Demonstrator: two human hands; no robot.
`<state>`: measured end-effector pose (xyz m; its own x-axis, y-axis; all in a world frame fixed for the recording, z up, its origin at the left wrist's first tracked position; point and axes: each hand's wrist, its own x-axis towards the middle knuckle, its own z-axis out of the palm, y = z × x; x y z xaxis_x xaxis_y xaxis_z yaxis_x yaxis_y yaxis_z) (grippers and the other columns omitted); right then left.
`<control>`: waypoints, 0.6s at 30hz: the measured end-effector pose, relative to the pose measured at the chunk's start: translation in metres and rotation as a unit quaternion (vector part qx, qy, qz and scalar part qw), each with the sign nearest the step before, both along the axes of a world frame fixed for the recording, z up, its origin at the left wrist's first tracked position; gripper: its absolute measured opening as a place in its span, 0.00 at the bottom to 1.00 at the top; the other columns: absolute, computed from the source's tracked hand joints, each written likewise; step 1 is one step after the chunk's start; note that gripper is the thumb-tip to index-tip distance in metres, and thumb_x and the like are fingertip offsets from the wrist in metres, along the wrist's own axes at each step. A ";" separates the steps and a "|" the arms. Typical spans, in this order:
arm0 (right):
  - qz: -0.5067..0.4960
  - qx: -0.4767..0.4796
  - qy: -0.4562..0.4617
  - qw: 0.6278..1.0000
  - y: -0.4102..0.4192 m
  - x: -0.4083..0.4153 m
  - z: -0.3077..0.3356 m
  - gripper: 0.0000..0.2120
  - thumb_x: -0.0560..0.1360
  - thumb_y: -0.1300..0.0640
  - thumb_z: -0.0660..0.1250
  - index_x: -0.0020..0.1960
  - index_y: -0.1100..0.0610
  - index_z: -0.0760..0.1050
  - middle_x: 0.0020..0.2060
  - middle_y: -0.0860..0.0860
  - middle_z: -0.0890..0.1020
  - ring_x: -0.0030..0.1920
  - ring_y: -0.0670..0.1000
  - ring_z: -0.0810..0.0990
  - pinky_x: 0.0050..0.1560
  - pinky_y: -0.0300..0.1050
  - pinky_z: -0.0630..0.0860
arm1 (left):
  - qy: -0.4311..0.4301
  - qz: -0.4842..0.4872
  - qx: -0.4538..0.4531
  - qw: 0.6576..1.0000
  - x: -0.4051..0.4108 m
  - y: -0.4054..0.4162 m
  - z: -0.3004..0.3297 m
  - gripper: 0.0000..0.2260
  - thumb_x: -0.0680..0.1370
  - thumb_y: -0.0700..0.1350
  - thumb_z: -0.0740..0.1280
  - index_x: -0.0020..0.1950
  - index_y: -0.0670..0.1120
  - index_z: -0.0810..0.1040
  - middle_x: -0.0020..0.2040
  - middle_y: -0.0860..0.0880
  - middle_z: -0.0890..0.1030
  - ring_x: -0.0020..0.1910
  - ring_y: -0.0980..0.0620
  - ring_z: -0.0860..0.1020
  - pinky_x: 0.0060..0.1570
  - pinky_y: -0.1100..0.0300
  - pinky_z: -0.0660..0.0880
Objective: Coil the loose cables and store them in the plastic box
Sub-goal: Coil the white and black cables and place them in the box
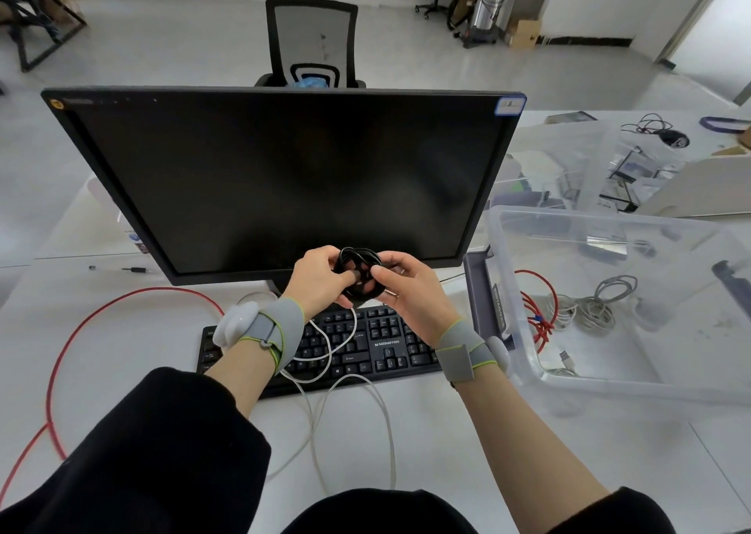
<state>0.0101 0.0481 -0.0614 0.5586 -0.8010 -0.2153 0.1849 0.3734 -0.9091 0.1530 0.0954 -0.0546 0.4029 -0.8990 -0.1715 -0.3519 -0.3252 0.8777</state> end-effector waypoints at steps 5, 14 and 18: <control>0.015 0.074 -0.058 0.995 -0.002 0.003 0.009 0.07 0.80 0.60 0.60 0.48 0.63 0.75 0.40 0.55 0.82 0.37 0.50 0.82 0.49 0.44 0.80 | 0.012 0.011 -0.051 0.999 0.001 0.001 0.000 0.05 0.75 0.36 0.67 0.49 0.44 0.76 0.44 0.48 0.78 0.34 0.49 0.80 0.32 0.57 0.80; -0.025 0.053 -0.043 0.997 -0.003 -0.002 0.007 0.06 0.78 0.68 0.60 0.47 0.63 0.75 0.39 0.54 0.82 0.37 0.48 0.82 0.44 0.39 0.80 | 0.098 -0.069 -0.043 0.992 0.004 0.004 0.003 0.09 0.76 0.36 0.68 0.51 0.46 0.73 0.45 0.48 0.78 0.44 0.52 0.77 0.35 0.65 0.76; -0.033 0.108 -0.069 0.991 -0.002 0.001 0.009 0.12 0.75 0.70 0.56 0.51 0.67 0.78 0.42 0.58 0.82 0.43 0.53 0.81 0.49 0.45 0.80 | -0.050 -0.045 -0.058 0.996 0.004 0.003 0.004 0.11 0.73 0.40 0.72 0.39 0.52 0.70 0.38 0.53 0.76 0.38 0.56 0.74 0.39 0.66 0.70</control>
<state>0.0115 0.0465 -0.0527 0.5429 -0.7798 -0.3117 0.3315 0.5400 -0.7736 0.1571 0.0988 -0.0502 0.3298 -0.9437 -0.0277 -0.4631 -0.1873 0.8663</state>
